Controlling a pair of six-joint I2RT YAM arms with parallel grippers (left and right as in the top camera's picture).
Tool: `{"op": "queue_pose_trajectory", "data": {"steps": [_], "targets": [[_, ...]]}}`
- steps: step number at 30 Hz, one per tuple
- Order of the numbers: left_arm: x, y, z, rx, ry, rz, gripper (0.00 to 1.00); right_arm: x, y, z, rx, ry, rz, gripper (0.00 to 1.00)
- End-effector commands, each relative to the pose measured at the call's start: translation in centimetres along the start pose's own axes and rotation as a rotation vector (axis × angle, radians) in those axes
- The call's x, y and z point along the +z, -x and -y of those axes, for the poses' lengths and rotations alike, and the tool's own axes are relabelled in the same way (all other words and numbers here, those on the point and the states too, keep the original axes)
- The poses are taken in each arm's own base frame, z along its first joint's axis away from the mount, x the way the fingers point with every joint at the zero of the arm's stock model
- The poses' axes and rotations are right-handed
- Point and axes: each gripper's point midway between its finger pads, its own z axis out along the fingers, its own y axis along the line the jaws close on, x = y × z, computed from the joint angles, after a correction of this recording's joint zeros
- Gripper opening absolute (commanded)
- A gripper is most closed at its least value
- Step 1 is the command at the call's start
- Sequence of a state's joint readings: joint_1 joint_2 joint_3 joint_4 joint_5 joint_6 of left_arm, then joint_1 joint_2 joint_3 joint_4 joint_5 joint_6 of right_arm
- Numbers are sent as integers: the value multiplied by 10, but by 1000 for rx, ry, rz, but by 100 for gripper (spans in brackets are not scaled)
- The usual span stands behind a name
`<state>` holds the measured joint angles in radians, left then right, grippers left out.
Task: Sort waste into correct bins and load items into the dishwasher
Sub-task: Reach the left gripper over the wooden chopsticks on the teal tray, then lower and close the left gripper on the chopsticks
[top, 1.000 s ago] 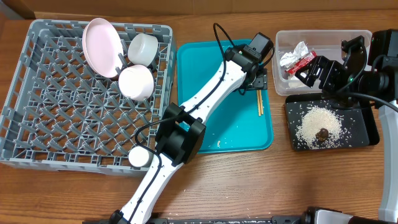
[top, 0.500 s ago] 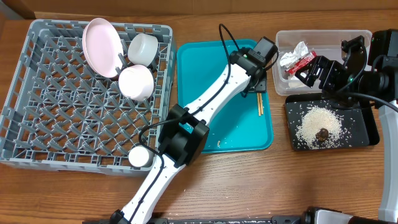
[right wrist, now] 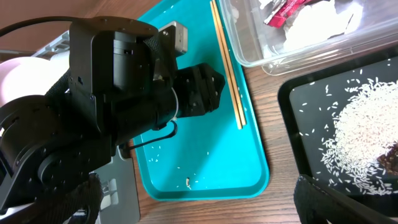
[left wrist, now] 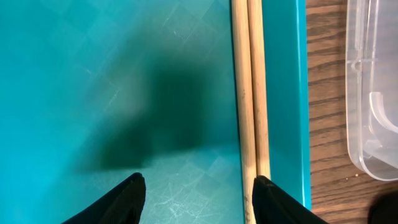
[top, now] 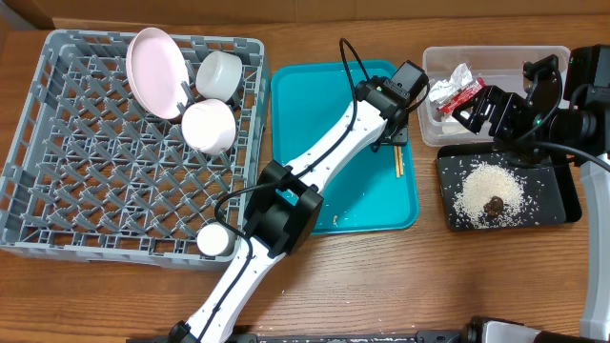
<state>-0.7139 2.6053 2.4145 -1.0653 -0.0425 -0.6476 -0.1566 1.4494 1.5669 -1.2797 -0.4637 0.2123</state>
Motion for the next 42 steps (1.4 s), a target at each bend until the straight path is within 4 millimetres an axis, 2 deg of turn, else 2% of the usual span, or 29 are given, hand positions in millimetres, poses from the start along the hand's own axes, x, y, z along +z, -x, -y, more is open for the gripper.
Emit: {"op": "queue_pose_trajectory", "data": {"steps": [1,23,32,42], "targets": [[13,-8,-3,22,31,-15,57,-1,2,1,-4,-3,7,100],[14,-12,0,30,31,-21,61,-1,2,1,-4,-3,7,100],[37,-26,-4,28,49,-66,61,-1,2,1,-4,-3,7,100],[38,-28,-10,31,79,-72,55,-1,2,1,-4,-3,7,100]]}}
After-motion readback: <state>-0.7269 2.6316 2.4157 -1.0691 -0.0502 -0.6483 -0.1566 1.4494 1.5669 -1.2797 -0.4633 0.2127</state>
